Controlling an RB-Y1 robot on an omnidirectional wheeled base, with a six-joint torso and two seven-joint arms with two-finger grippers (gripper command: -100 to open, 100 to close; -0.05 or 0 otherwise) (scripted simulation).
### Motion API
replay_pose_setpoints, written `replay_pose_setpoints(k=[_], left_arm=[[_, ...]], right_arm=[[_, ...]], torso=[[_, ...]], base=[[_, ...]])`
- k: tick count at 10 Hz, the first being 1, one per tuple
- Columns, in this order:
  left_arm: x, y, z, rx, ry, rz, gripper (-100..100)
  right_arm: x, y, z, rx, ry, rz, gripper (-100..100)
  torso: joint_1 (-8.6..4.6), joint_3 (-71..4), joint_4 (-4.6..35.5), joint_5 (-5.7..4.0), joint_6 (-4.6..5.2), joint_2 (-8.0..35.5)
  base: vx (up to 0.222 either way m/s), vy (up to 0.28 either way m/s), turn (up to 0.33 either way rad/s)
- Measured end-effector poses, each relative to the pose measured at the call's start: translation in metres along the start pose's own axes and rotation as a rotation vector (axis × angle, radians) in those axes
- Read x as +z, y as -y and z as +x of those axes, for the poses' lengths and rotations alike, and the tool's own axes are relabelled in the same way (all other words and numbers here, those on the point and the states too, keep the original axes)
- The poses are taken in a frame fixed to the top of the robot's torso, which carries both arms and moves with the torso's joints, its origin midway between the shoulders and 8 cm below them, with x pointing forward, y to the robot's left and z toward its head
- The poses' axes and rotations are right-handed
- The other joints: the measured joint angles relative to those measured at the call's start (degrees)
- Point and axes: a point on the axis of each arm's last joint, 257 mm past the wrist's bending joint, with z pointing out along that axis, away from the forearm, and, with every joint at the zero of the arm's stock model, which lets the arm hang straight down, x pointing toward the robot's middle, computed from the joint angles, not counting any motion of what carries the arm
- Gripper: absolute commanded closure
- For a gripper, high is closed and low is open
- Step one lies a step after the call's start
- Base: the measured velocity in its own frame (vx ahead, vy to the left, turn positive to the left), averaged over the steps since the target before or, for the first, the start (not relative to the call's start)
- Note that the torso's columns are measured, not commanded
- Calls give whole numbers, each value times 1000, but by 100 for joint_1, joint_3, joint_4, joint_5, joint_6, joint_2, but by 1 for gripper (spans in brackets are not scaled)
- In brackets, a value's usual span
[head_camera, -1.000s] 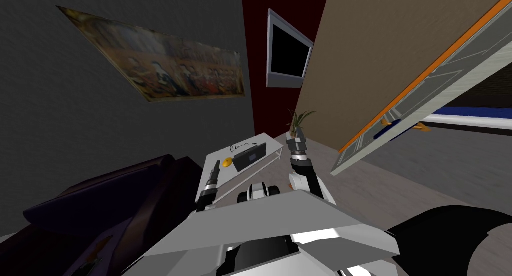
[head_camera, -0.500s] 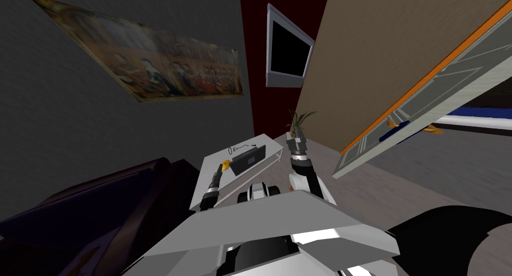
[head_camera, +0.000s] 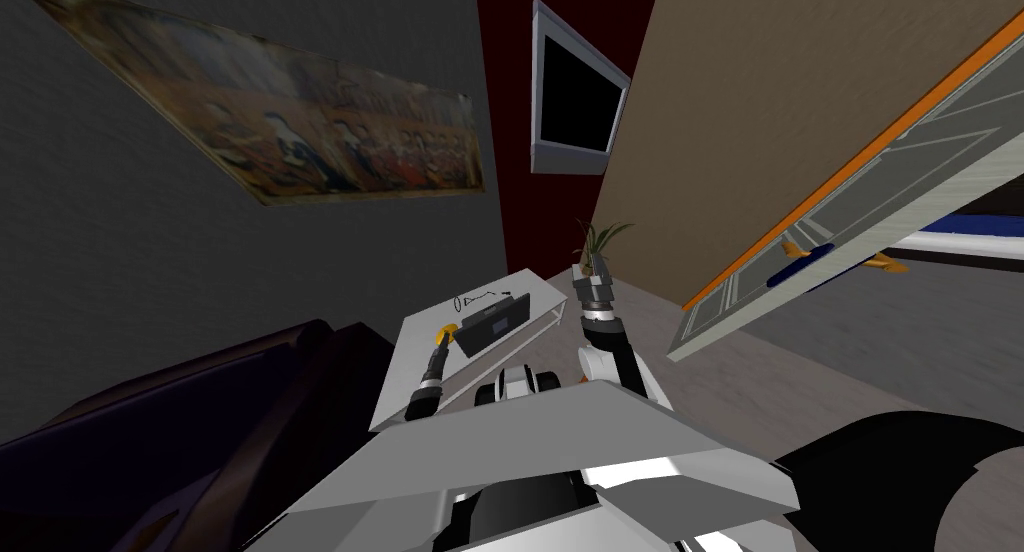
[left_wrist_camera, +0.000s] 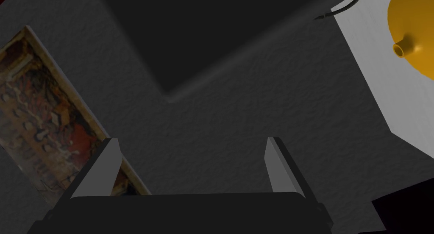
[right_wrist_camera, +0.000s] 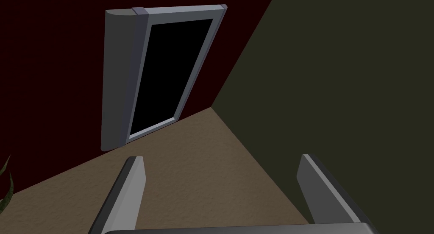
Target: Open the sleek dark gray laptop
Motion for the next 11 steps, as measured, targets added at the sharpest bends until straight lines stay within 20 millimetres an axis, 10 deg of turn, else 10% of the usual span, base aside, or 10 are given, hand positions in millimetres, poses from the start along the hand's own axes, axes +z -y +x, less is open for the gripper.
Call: replay_pose_setpoints(k=[5, 6, 11], left_arm=[[-8, -16, 29, -18, -23, -45, -100], [-8, -16, 29, -18, -23, -45, 100], [20, -8, 27, -45, -41, -43, 100]], right_arm=[[0, 0, 0, 0, 0, 0, 0], [0, 0, 0, 0, 0, 0, 0], [0, 0, 0, 0, 0, 0, 0]], torso=[[-4, 2, 1, -2, 0, 3], [1, 5, 2, 0, 0, 7], [20, -14, -22, 19, 7, -36]], base=[[35, -22, -1], [0, 0, 0], [-28, 20, -34]])
